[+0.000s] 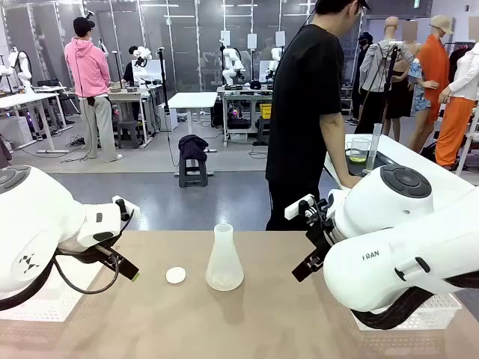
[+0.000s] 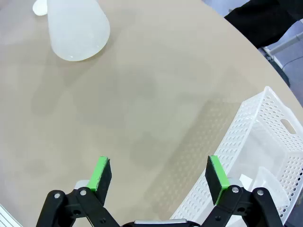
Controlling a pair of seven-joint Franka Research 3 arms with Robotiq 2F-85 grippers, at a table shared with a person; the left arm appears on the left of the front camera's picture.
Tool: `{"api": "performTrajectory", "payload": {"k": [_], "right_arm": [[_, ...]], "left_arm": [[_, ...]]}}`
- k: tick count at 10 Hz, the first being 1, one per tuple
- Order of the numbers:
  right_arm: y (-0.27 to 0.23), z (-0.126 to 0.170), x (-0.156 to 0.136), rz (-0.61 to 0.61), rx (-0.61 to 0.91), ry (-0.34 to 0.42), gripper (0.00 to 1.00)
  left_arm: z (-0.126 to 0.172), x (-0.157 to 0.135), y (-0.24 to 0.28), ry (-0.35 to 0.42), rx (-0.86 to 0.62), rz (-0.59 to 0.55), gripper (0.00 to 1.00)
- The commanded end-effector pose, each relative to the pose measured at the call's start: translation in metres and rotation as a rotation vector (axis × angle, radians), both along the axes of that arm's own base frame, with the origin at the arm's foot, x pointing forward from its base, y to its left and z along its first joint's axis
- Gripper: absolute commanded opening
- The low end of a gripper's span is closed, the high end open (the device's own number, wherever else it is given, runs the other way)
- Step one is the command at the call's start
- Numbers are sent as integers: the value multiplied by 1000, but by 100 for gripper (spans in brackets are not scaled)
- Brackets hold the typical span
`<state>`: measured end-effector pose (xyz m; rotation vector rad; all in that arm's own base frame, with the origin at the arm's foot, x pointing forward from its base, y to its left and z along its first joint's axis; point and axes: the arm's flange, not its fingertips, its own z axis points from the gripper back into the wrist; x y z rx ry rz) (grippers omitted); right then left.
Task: Prepare the solutions needed for the experiment.
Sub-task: Pick up the Plastic Funnel and insert it into the Big flask.
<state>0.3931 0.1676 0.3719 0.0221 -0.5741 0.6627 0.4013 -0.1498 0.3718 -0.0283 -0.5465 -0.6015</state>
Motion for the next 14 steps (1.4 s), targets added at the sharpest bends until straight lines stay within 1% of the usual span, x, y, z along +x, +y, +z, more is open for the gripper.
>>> {"api": "performTrajectory", "payload": {"k": [1,14], "right_arm": [[0,0,0,0,0,0,100],[0,0,0,0,0,0,100]], "left_arm": [[0,0,0,0,0,0,100],[0,0,0,0,0,0,100]]}}
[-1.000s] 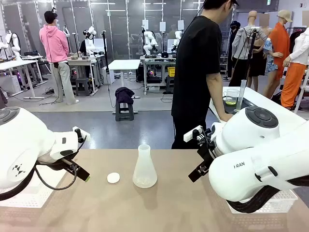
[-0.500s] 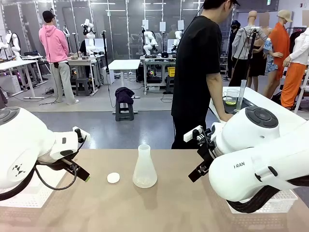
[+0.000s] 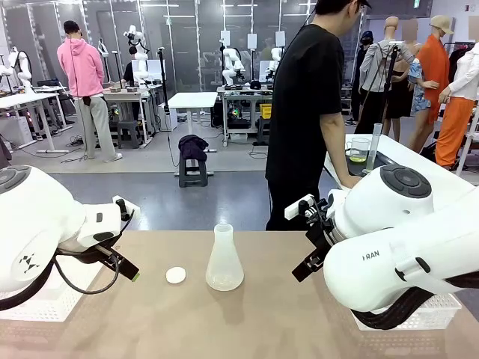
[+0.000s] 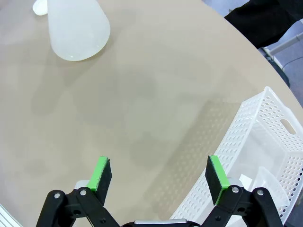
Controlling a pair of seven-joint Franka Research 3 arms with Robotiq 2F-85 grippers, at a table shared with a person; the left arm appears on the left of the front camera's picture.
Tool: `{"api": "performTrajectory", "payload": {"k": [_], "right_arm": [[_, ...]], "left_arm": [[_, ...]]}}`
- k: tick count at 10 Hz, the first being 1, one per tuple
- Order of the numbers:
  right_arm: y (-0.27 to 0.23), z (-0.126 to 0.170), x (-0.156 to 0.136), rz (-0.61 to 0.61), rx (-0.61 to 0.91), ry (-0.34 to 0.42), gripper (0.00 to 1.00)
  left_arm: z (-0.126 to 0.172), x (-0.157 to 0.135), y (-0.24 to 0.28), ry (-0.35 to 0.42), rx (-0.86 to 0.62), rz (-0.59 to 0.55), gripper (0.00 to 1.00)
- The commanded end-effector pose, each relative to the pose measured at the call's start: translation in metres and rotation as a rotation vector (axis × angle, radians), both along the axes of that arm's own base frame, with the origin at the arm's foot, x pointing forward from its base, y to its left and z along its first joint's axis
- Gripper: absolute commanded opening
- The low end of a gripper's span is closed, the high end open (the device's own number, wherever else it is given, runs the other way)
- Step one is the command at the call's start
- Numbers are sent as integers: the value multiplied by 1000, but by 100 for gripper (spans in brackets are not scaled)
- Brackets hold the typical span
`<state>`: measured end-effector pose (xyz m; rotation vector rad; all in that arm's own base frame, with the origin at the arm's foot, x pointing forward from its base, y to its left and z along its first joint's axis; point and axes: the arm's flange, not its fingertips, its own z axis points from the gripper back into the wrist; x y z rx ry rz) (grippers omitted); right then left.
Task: Prepare the solutions needed for the experiment.
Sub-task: Pick up the Plastic Funnel and insert it into the Big flask.
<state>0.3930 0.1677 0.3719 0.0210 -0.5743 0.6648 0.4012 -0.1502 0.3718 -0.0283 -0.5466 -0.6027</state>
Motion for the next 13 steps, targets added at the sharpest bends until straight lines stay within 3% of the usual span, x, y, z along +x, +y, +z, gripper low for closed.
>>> {"api": "performTrajectory", "payload": {"k": [1,5,6,7,9,11,12,13], "right_arm": [[0,0,0,-2,2,1,100],[0,0,0,0,0,0,100],[-5,12,-7,2,14,4,100],[-14,32,-19,-17,54,13,100],[-31,65,-41,-60,133,24,100],[-43,76,-48,-90,120,-22,100],[-44,80,-51,-103,163,-84,100],[-25,87,-22,-70,125,-16,100]], "left_arm": [[0,0,0,0,0,1,100],[0,0,0,0,0,1,100],[0,0,0,0,0,0,100],[17,-14,9,15,-46,-52,100],[52,-40,33,12,-89,-35,100],[60,-45,48,1,-100,10,100],[63,-49,47,-33,-113,0,100],[69,-17,27,-4,-105,-3,100]]}}
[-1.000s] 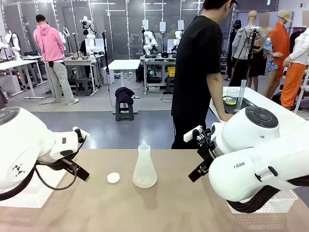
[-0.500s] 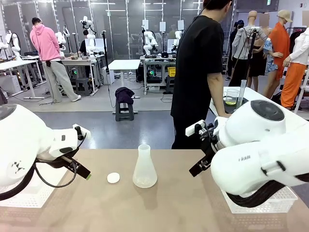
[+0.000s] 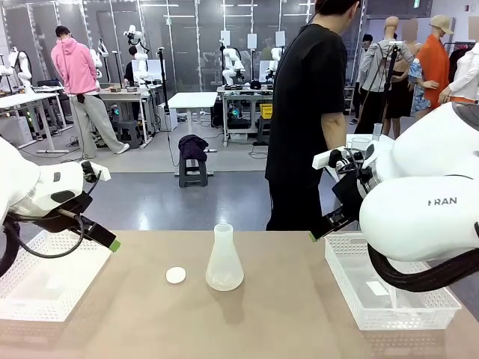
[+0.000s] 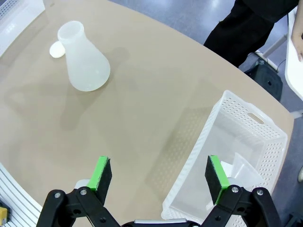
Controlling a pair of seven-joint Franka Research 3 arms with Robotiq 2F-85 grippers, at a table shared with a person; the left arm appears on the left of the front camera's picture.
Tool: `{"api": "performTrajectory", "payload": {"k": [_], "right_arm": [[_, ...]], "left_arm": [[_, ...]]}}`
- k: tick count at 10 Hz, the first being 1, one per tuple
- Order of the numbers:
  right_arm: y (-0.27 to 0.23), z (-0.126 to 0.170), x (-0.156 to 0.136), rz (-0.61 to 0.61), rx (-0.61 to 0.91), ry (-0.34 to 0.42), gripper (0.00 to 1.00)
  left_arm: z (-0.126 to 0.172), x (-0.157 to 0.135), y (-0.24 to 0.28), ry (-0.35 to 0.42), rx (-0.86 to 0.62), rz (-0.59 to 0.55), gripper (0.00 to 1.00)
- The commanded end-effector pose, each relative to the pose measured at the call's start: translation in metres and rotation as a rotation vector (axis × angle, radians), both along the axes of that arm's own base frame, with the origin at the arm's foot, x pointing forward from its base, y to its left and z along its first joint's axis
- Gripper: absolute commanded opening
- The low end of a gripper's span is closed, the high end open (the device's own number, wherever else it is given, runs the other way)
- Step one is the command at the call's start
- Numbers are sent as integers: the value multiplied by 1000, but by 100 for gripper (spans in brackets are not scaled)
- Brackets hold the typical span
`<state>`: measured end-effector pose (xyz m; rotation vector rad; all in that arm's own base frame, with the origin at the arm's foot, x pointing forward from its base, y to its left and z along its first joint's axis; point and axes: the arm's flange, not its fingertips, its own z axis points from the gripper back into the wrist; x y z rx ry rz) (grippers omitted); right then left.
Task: Prepare the solutions needed for the experiment.
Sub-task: Pick up the Plastic Funnel and insert it into the Big flask.
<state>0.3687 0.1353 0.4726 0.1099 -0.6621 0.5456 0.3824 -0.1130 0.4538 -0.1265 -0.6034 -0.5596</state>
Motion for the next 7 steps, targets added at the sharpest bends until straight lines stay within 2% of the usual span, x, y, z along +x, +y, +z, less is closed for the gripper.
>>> {"api": "performTrajectory", "payload": {"k": [1,7], "right_arm": [[7,-14,2,15,-12,31,100],[7,-14,2,15,-12,31,100]], "left_arm": [[-13,2,-10,19,10,-16,100],[-13,2,-10,19,10,-16,100]]}}
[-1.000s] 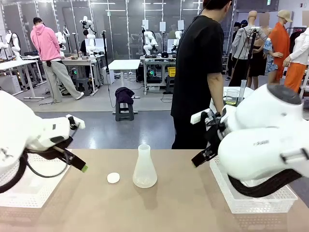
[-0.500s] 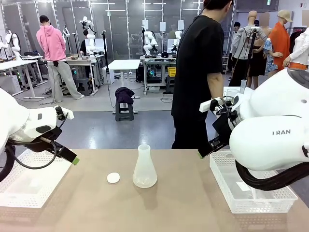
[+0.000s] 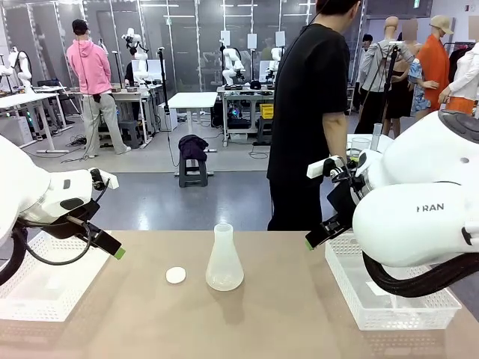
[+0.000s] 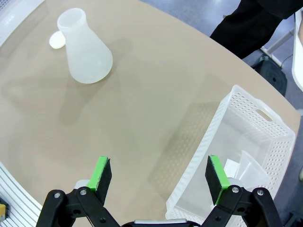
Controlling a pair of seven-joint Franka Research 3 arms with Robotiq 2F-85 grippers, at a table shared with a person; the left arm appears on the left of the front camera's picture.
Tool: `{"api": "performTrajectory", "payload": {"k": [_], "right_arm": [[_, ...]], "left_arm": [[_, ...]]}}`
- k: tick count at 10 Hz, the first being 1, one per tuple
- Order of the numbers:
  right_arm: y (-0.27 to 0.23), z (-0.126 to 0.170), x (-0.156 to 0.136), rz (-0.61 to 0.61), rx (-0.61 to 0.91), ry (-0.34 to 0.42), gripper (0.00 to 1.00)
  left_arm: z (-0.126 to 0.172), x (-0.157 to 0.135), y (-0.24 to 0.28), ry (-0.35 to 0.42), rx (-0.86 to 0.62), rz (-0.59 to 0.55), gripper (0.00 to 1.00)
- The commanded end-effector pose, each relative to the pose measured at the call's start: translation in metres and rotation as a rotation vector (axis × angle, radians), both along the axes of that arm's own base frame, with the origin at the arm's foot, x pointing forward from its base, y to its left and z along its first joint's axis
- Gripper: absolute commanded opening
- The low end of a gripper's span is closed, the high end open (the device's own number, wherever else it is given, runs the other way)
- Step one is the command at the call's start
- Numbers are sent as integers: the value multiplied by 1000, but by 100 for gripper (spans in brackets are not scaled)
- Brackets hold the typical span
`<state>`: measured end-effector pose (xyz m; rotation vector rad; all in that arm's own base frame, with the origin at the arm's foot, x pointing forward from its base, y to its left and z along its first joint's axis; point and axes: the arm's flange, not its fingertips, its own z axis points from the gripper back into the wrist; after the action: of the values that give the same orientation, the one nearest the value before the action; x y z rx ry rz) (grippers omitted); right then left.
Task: Prepare the solutions needed for the experiment.
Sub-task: Pick up the Plastic Funnel and insert it into the Big flask.
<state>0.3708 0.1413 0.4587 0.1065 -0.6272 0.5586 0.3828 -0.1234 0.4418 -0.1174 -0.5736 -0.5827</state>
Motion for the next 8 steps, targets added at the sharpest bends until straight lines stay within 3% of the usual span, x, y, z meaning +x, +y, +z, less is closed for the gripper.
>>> {"api": "performTrajectory", "payload": {"k": [1,2,3,5,8], "right_arm": [[0,0,0,0,0,0,100],[-3,3,-14,82,267,128,100],[-19,12,-28,23,380,166,100],[-42,30,-57,-34,589,266,100],[-52,37,-70,-73,731,304,100]], "left_arm": [[-1,2,0,-4,-12,3,100],[0,0,0,0,0,0,100],[10,-16,8,23,-169,-7,100],[30,-45,26,35,-374,22,100],[39,-51,30,123,-613,42,100]]}}
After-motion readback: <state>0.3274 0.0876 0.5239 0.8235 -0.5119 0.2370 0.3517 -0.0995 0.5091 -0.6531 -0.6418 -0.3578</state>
